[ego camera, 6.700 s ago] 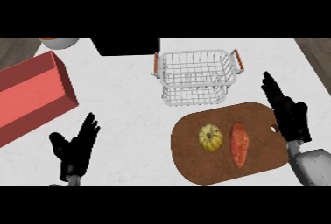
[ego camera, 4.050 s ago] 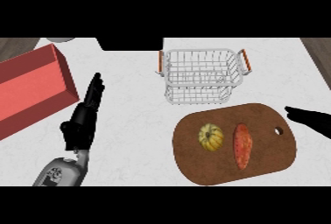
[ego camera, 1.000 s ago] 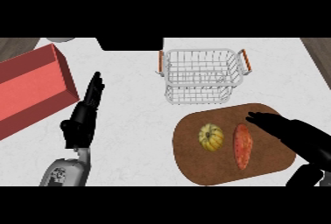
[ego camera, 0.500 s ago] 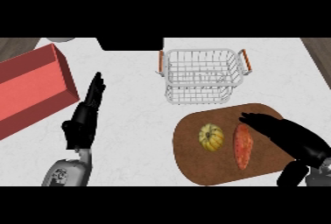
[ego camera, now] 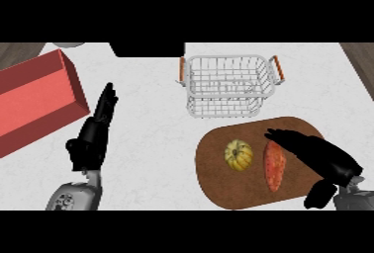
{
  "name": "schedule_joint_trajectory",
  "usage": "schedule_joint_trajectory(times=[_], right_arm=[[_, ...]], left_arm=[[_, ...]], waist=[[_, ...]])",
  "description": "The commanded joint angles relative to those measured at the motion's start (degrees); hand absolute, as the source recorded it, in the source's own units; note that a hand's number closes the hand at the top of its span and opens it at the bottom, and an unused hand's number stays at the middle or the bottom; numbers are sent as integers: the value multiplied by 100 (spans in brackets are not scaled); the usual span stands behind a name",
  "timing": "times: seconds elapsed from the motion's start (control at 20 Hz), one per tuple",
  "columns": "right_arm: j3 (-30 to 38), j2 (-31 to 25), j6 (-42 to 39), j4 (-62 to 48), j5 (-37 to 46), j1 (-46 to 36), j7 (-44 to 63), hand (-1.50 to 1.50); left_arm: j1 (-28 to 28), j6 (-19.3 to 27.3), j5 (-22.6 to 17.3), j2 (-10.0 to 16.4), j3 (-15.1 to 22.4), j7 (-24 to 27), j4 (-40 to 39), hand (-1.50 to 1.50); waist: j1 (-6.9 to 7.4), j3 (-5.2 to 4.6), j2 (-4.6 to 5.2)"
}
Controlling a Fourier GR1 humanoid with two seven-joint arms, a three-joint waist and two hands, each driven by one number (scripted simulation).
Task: Pick the sweet potato from the cutting board and place it in the tiered basket
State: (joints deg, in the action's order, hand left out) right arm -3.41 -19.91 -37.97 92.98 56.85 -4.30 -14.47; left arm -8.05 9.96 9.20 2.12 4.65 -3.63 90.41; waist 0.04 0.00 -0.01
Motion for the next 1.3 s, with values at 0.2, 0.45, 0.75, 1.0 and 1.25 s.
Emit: schedule_joint_trajectory(times=[0.2, 0.45, 0.75, 1.0, 1.25], right_arm=[[-271, 460, 318, -33, 216, 223, 141, -150], [-204, 703, 332, -270, 148, 5, 261, -150], [93, 556, 1612, -1203, 321, -324, -457, 150], [-942, 1350, 2336, -971, 1518, -157, 635, 150], [-1663, 1959, 1207, -838, 2733, -370, 3321, 150]], left_arm=[[0, -244, -163, 163, -327, 129, -183, 0], [299, 171, 367, -203, 280, -39, 223, 0], [-34, -30, 69, -109, -120, 375, -401, 0], [-157, -215, -116, 65, -290, 26, -159, 0], [-53, -124, 120, -42, -25, 138, -181, 0]], waist=[[-11, 0, -1], [0, 0, -3], [10, 2, 11], [26, -2, 9], [144, -55, -10]])
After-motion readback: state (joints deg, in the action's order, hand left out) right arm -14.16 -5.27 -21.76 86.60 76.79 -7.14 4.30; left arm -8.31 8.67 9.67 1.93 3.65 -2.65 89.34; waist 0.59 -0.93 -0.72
